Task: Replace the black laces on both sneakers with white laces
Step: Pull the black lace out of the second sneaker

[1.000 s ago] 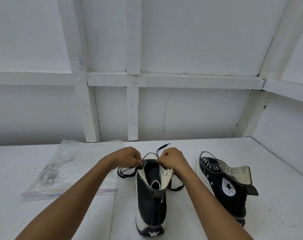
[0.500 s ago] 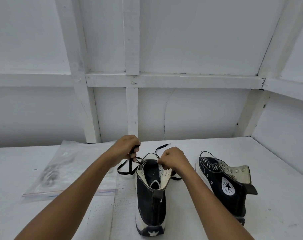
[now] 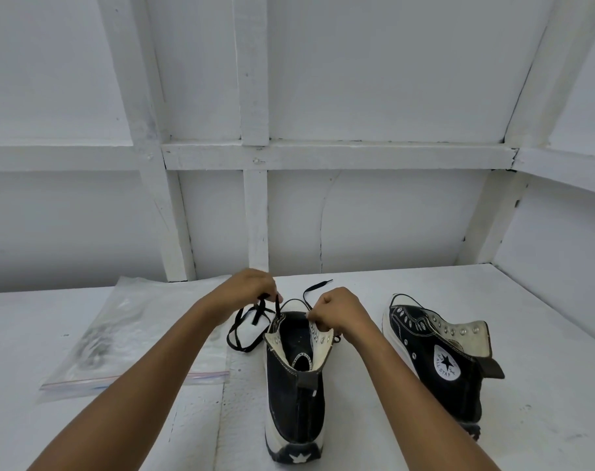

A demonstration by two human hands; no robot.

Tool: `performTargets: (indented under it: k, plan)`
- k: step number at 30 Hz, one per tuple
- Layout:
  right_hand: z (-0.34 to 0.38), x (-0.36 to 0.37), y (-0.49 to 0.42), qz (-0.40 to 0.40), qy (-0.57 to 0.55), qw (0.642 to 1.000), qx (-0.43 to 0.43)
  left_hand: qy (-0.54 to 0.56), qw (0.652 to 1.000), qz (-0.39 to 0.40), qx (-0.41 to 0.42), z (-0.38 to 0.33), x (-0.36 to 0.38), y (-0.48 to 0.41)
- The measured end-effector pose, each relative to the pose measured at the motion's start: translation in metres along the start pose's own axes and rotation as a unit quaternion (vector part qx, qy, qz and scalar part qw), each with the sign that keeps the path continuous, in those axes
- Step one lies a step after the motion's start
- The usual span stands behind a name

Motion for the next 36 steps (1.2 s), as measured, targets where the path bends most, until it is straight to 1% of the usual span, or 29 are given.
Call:
performTargets:
  k: [3, 4, 5, 6, 7, 9, 11, 12, 14, 16, 17, 20, 23, 24, 25, 26, 27, 29, 31, 33, 34, 36]
  plan:
    - [0.0, -0.001, 0.001, 0.003, 0.003, 1.0, 0.003, 0.158, 0.987, -0.016, 0.016, -0.005, -0.002, 0.0]
    - [0.0, -0.001, 0.001, 0.004, 0.001, 1.0, 0.003, 0.186, 0.982, -0.017, 0.014, -0.005, -0.002, 0.0]
    - [-0.001, -0.001, 0.001, 0.005, -0.004, 1.0, 0.004, 0.187, 0.982, -0.02, 0.01, -0.004, -0.002, 0.0]
    - [-0.001, -0.001, 0.002, 0.006, -0.01, 1.0, 0.005, 0.16, 0.987, -0.03, 0.004, -0.002, -0.002, -0.001]
    - [-0.001, -0.001, 0.002, 0.006, -0.016, 1.0, 0.006, 0.108, 0.993, -0.042, -0.004, 0.001, -0.001, -0.002]
    - [-0.001, -0.001, 0.003, 0.006, -0.022, 1.0, 0.008, -0.038, 0.998, -0.041, -0.023, 0.01, 0.001, -0.005]
    - [-0.001, -0.001, 0.003, 0.006, -0.024, 1.0, 0.009, -0.169, 0.985, 0.021, -0.036, 0.019, 0.009, -0.006]
    - [-0.001, -0.002, 0.004, 0.006, -0.025, 1.0, 0.009, -0.209, 0.976, 0.054, -0.037, 0.021, 0.013, -0.004]
    - [0.0, -0.002, 0.004, 0.006, -0.028, 1.0, 0.009, -0.228, 0.969, 0.088, -0.029, 0.022, 0.017, -0.002]
    - [-0.001, -0.002, 0.004, 0.005, -0.029, 0.999, 0.012, -0.189, 0.978, 0.084, -0.014, 0.017, 0.015, 0.001]
    - [-0.001, -0.002, 0.004, 0.004, -0.029, 0.999, 0.012, -0.156, 0.985, 0.07, -0.007, 0.014, 0.012, 0.002]
    - [-0.001, -0.002, 0.004, 0.006, -0.029, 0.999, 0.012, -0.014, 1.0, 0.009, 0.02, 0.005, 0.001, 0.004]
    - [-0.001, -0.002, 0.004, 0.006, -0.03, 0.999, 0.016, 0.158, 0.987, -0.003, 0.032, -0.001, -0.005, 0.005]
    - [0.0, -0.002, 0.004, 0.007, -0.03, 0.999, 0.017, 0.204, 0.979, 0.001, 0.026, -0.002, -0.005, 0.005]
    - [0.0, -0.002, 0.005, 0.007, -0.03, 0.999, 0.017, 0.222, 0.975, -0.002, 0.018, 0.0, -0.004, 0.004]
    - [0.0, -0.002, 0.005, 0.008, -0.031, 0.999, 0.018, 0.211, 0.977, -0.013, 0.01, 0.003, -0.004, 0.003]
    - [0.0, -0.002, 0.005, 0.009, -0.032, 0.999, 0.019, 0.175, 0.984, -0.027, 0.0, 0.007, -0.003, 0.0]
    - [-0.001, -0.002, 0.005, 0.01, -0.035, 0.999, 0.021, 0.068, 0.997, -0.032, -0.02, 0.016, 0.0, -0.003]
    - [-0.001, -0.002, 0.005, 0.011, -0.038, 0.999, 0.022, -0.057, 0.998, 0.009, -0.04, 0.025, 0.005, -0.004]
    - [-0.001, -0.002, 0.004, 0.011, -0.037, 0.999, 0.022, -0.161, 0.983, 0.067, -0.049, 0.029, 0.012, -0.002]
    - [-0.001, -0.002, 0.004, 0.011, -0.036, 0.999, 0.022, -0.182, 0.978, 0.088, -0.05, 0.029, 0.014, 0.0]
    - [-0.002, -0.002, 0.004, 0.01, -0.033, 0.999, 0.024, -0.173, 0.979, 0.102, -0.042, 0.028, 0.015, 0.0]
Point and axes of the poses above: each hand's wrist, its own y-axis away from the middle knuckle, its own x-axis out of the palm, z = x × y, the point moved 5 cm from there along -y, towards the middle knuckle, and after that the axes turned 6 degrees about -y, right-handed, at the moved point
